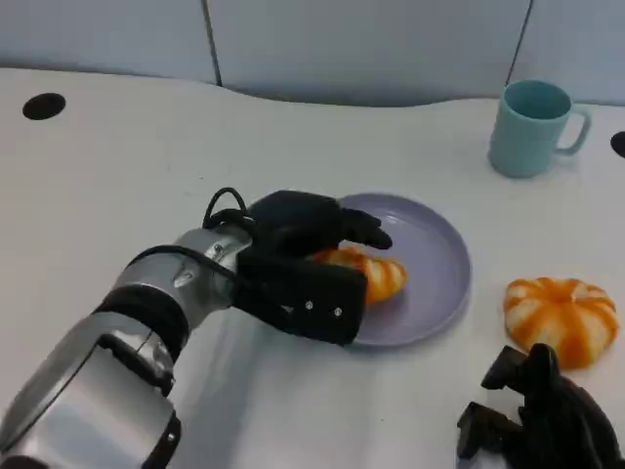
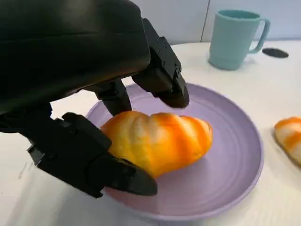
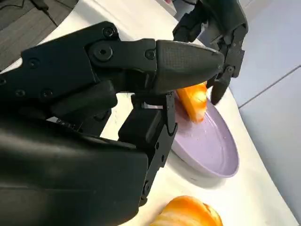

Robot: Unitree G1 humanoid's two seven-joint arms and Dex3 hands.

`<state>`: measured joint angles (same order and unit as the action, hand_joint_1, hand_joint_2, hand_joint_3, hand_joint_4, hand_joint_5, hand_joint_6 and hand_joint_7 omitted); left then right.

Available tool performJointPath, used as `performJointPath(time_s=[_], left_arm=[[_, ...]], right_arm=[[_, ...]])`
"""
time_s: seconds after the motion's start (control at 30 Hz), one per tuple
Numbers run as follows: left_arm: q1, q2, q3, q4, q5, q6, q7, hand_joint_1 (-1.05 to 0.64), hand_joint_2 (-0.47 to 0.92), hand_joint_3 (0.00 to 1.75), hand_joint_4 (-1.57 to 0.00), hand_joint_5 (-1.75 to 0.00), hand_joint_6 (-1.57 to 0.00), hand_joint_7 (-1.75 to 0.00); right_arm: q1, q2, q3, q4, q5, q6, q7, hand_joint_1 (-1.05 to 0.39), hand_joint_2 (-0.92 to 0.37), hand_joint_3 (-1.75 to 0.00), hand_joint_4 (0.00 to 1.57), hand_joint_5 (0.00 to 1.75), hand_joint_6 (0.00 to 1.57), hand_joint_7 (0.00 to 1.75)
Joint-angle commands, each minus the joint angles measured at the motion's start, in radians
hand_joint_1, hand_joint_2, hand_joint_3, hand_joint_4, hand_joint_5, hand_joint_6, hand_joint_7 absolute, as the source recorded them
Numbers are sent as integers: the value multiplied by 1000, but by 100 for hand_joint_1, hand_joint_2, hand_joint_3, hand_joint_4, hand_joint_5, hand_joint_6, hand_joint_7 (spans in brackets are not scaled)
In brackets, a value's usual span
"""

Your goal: Grasp the bread from the table and place it into the plate.

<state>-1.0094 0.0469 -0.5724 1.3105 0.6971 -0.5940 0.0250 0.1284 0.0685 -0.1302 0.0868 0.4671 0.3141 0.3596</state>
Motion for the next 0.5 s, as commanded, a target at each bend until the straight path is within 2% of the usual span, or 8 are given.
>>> performJointPath(time_s=[0.03,0.13,0.27,0.5], left_arm=[[-36,21,-38,0,45,23,15,-80,92,33,0,-16,-6,-2],[-38,24,-50,-1,61,32,34,-84,92,39,0,-4,-2,-1],[-38,31,-61,-4,78,36,72,-87,92,44,0,0,0,0],[6,52,34,-16,-30,-23,45,-86,92,41,0,0,-3,-1]], right_arm=[[0,-7,-6,0,1,-8,-5,-46,-92,-53,116,135,101,126],[-1,-8,-6,4,0,-10,-3,-46,-92,-52,117,135,101,125],[-2,-7,-6,6,1,-8,-4,-46,-92,-53,116,134,102,125],[-6,-6,-8,12,0,-14,-6,-46,-92,-53,117,133,102,124]])
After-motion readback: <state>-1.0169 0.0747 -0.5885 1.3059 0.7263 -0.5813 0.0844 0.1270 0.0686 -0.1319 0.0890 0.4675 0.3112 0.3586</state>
